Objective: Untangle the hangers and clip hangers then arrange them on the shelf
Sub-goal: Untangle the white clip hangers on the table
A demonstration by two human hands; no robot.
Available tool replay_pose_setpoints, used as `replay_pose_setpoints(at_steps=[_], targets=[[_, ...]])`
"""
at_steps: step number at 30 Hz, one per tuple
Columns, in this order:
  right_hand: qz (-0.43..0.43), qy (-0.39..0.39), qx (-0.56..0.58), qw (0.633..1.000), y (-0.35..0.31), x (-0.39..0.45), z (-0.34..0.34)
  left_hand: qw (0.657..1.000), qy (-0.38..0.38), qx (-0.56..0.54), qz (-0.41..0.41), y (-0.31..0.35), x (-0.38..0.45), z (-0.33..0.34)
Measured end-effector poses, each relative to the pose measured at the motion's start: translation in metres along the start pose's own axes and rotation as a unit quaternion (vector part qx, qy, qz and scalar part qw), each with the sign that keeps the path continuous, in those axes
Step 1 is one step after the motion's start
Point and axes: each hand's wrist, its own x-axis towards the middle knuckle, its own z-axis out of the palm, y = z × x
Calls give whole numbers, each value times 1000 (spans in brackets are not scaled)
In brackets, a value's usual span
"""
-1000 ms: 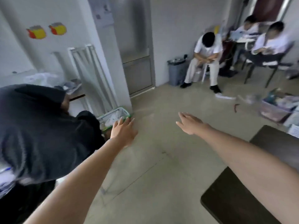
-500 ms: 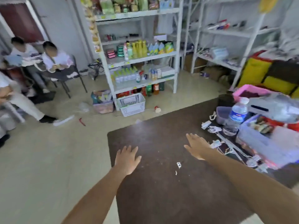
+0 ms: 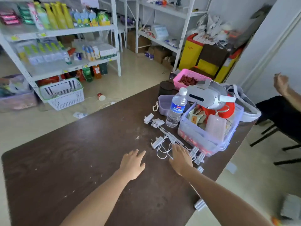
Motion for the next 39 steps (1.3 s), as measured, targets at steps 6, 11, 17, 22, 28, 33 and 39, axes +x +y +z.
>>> replay_pose_setpoints(at_steps=[6,11,17,22,28,33,39], targets=[[-59,16,25,998,11,30,11,854,35,-471,-216,61,37,-2],[-94,53,86,990,18,36,16,616,43,-726,-303,86,52,-1],[-88,114,284,948,28,22,22,529,117,-786,-298,77,25,-3],[-79,111,293,946,38,7,25,525,173,-775,-306,59,-1,4],[-104,17,152,983,7,0,26,487,208,-787,-315,36,-31,12],[-142,49,214,965,-26,-19,26,465,255,-782,-328,1,-63,15],[-141,17,294,945,-60,-31,25,435,307,-766,-360,-37,-104,30]])
